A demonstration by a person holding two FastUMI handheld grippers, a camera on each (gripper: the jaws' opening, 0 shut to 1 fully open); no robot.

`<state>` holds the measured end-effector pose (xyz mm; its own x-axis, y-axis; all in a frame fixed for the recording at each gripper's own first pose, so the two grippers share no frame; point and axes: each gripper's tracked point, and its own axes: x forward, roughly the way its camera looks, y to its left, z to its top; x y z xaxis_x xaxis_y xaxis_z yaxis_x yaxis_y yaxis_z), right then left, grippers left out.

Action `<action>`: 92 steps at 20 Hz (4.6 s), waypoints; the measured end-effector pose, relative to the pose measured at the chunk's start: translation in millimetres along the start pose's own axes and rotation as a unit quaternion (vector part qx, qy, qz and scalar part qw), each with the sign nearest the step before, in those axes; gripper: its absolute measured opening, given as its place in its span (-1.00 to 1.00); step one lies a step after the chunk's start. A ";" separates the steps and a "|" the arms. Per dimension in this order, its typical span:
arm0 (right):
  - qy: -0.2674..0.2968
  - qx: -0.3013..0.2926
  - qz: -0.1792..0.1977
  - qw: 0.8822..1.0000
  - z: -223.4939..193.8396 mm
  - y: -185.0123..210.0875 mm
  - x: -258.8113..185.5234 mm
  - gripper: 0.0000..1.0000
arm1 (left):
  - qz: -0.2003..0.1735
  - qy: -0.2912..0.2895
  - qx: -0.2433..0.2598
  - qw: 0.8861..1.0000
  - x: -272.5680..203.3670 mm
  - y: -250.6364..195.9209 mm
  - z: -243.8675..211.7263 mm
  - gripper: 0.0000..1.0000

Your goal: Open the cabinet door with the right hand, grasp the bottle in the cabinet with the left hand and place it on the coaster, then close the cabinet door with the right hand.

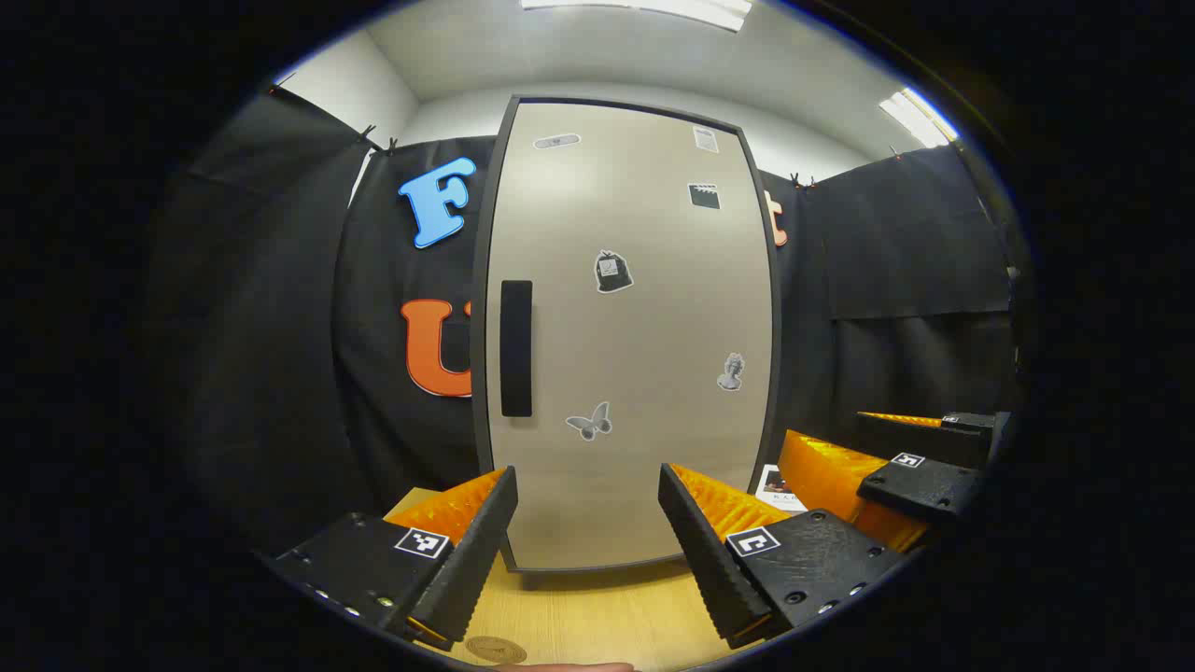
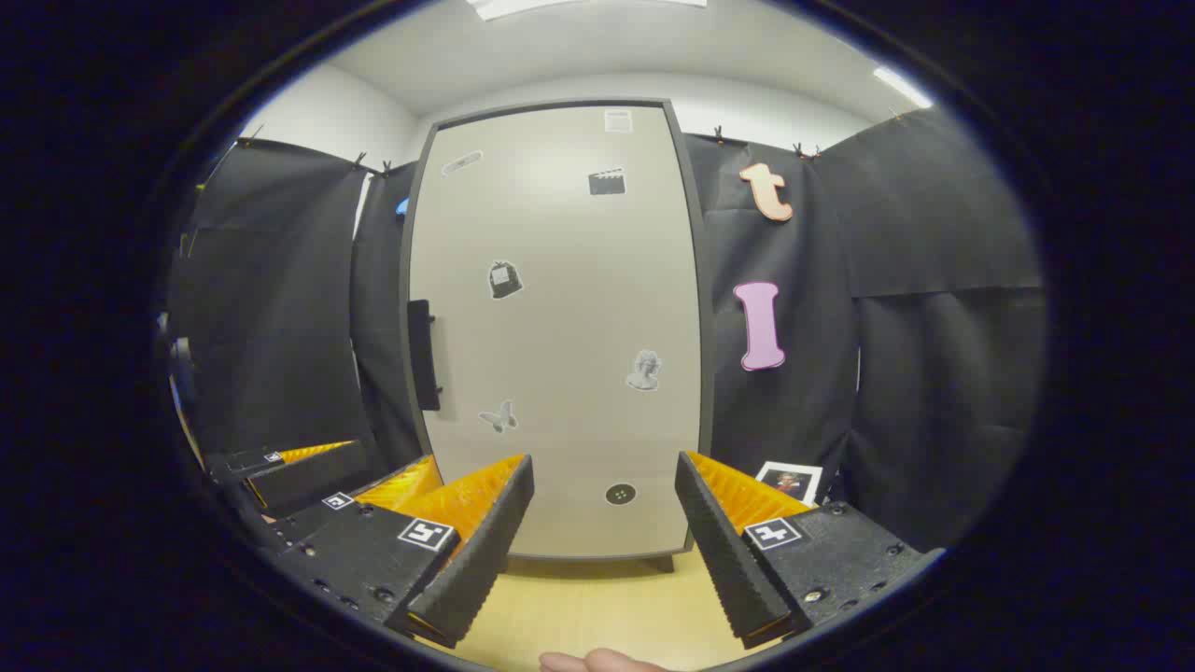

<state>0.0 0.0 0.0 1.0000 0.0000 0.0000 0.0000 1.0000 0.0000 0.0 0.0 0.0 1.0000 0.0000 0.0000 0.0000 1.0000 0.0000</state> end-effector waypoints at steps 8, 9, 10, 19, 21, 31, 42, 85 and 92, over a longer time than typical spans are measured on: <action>-0.016 0.004 0.004 1.000 4.8 -14.7 -29.2 0.94 | 0.005 -0.012 0.008 1.000 -29.4 -16.9 7.2 0.84; -0.012 0.007 0.007 1.000 2.3 -14.4 -32.8 0.95 | 0.008 -0.014 0.010 1.000 -33.6 -17.7 7.6 0.84; -0.011 0.011 0.010 1.000 1.0 -13.9 -35.3 0.95 | 0.011 -0.014 0.012 1.000 -37.2 -17.2 8.0 0.84; -0.001 -0.020 0.025 0.999 -7.3 3.1 -37.6 0.95 | 0.062 -0.012 0.006 0.998 -49.6 11.2 11.8 0.84; 0.005 -0.023 0.027 0.999 -9.4 5.3 -33.3 0.95 | 0.062 -0.012 0.004 0.998 -46.8 9.9 9.0 0.83; 0.011 -0.026 0.018 0.999 -13.8 2.1 -15.6 0.95 | 0.056 -0.008 0.004 0.998 -32.3 10.3 7.2 0.84; 0.008 -0.026 -0.003 1.000 -12.6 -12.8 -19.3 0.95 | 0.039 -0.007 0.000 0.999 -25.6 -2.5 5.4 0.84; 0.042 -0.024 0.060 0.997 -25.9 8.8 -7.7 0.95 | 0.094 -0.018 0.024 0.995 -55.9 17.1 6.0 0.86; 0.049 -0.023 0.064 0.996 -28.6 14.9 0.0 0.95 | 0.105 -0.015 0.029 0.994 -60.5 27.2 1.7 0.86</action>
<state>0.0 14.9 -28.6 0.9870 0.1261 -0.1000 -0.1306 0.9906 -0.0404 -60.5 27.2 1.7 0.9773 0.2086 0.0366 -0.2104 0.9761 0.0538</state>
